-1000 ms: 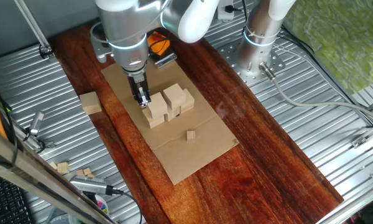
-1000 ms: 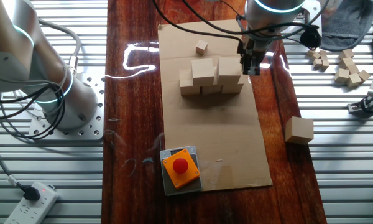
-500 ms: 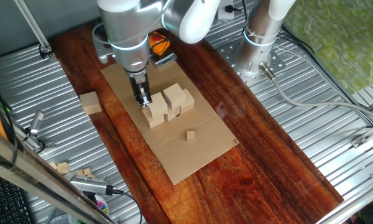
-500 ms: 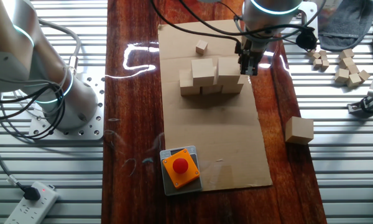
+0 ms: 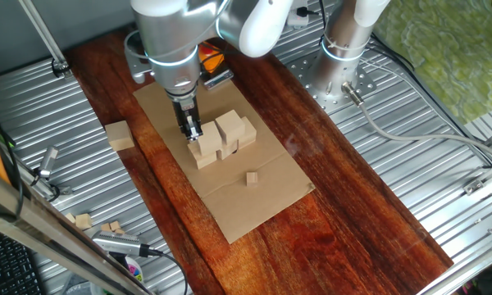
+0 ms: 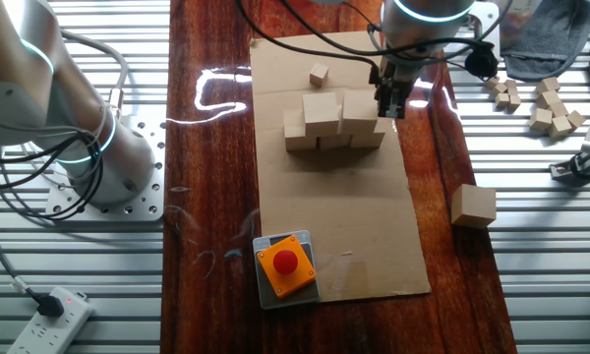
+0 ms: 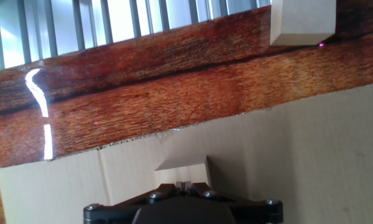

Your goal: Stack the blocks into a pyramid shape

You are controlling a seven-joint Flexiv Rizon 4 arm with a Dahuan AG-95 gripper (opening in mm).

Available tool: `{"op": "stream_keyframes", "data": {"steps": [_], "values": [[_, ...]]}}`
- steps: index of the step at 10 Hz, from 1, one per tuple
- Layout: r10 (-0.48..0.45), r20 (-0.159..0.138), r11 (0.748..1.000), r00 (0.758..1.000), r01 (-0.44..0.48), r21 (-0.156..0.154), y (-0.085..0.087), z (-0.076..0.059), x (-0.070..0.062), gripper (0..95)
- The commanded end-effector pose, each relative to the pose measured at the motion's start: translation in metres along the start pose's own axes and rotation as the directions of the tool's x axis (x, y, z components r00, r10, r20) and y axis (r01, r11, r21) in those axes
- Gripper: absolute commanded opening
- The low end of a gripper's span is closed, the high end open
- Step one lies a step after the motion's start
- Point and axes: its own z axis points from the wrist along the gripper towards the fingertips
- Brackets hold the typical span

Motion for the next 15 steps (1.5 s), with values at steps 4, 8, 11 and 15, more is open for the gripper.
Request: {"op": "stream_keyframes", "data": {"steps": [4, 8, 11, 15], "values": [[0.015, 0.010, 1.000, 1.000, -0.014, -0.017, 0.004, -0.002, -0.002, 0.0], [0.030, 0.016, 0.999, 0.999, -0.030, -0.026, 0.007, -0.002, -0.002, 0.0], [0.041, 0.018, 0.999, 0.999, -0.041, -0.028, 0.012, 0.000, 0.000, 0.0], [0.055, 0.018, 0.998, 0.998, -0.055, -0.031, 0.016, 0.002, 0.002, 0.0]]}}
